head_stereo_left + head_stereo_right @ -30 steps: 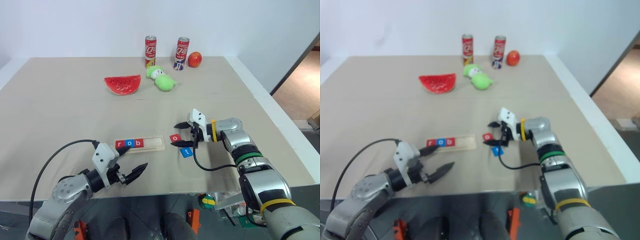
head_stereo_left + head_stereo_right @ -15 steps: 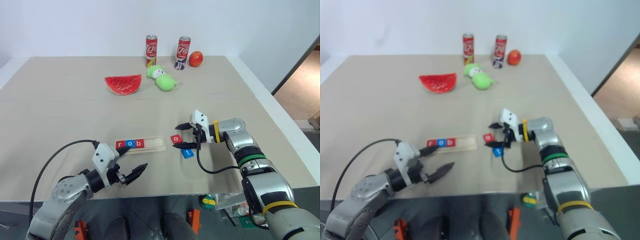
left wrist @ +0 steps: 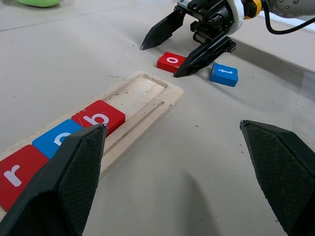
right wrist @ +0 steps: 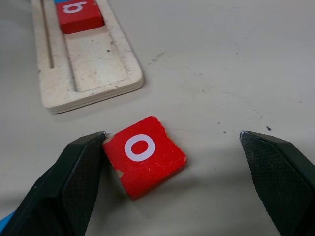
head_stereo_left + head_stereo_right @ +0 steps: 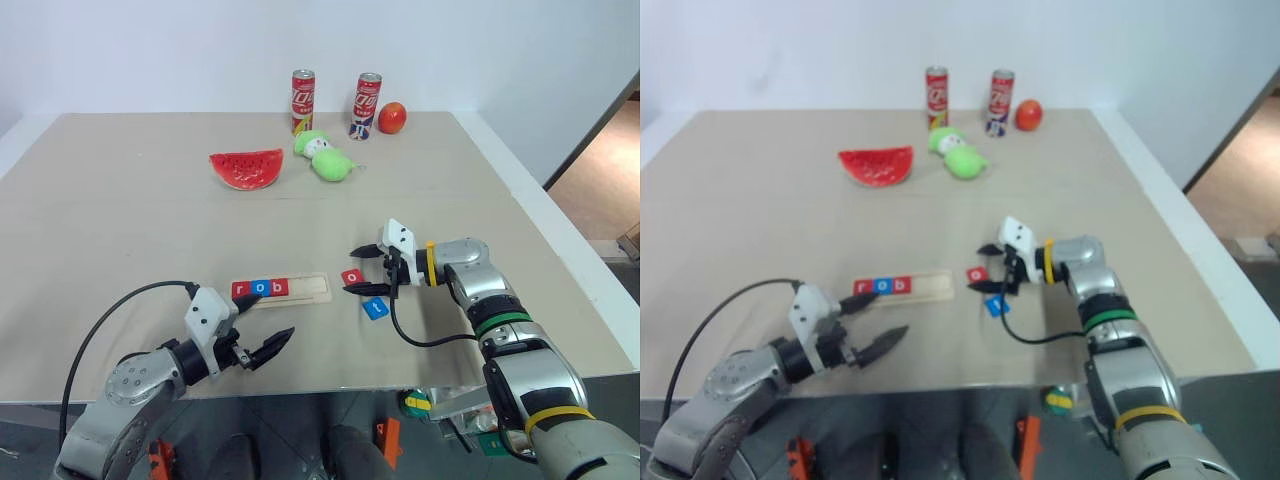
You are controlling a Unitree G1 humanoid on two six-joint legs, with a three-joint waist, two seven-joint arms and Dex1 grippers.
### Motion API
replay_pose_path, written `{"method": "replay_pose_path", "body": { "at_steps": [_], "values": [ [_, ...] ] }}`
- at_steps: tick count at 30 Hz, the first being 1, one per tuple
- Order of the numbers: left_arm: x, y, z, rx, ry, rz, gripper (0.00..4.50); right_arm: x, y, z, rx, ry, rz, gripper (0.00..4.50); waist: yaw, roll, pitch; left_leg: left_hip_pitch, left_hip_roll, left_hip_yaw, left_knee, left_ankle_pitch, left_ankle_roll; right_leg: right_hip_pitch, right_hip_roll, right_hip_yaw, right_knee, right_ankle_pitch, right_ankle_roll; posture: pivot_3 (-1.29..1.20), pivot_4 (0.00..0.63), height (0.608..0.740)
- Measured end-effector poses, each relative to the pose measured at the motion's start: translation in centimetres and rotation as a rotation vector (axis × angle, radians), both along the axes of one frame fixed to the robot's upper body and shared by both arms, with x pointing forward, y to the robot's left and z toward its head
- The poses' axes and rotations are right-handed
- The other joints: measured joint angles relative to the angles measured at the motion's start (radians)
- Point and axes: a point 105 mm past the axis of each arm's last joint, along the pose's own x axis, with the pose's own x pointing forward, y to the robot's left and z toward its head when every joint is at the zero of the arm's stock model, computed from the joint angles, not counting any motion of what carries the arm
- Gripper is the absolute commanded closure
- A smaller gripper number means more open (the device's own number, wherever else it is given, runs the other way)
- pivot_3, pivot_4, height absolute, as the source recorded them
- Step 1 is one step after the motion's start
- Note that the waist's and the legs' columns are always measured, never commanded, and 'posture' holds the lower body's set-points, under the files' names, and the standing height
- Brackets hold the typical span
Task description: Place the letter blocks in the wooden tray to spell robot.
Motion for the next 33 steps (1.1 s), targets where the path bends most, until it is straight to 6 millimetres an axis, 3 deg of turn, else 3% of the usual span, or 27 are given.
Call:
{"method": "replay_pose_path", "body": {
  "at_steps": [14,30,32,33],
  "values": [
    [0.1,-0.1,0.0,0.0,0.001,-0.01,0.0,0.4,-0.1,0.0,0.001,-0.012,-0.034,0.25,0.0,0.0,0.0,0.0,0.0,0.001,0.002,0.0,0.0,0.0,0.0,0.001,0.0,0.0,-0.002,0.0,0.15,0.74],
    [-0.2,-0.1,-0.2,-0.017,0.012,-0.013,0.0,-0.7,-0.2,0.0,-0.006,0.015,0.061,0.25,0.0,0.0,0.0,0.0,0.0,0.0,-0.001,-0.001,0.0,0.0,0.0,0.0,0.0,-0.001,0.001,0.0,0.15,0.74],
    [-0.2,-0.1,-0.2,-0.017,0.011,-0.013,0.0,-0.6,0.1,0.0,0.027,0.038,0.042,0.55,0.0,0.0,0.0,0.0,0.0,0.0,-0.001,-0.001,0.0,0.0,0.0,0.0,0.0,-0.001,0.0,0.0,0.15,0.74],
    [-0.2,-0.1,-0.2,-0.017,0.011,-0.013,0.0,-0.5,0.2,0.0,0.037,0.042,0.029,0.92,0.0,0.0,0.0,0.0,0.0,0.0,-0.001,-0.001,0.0,0.0,0.0,0.0,0.0,-0.001,0.0,0.0,0.15,0.74]
  ]
}}
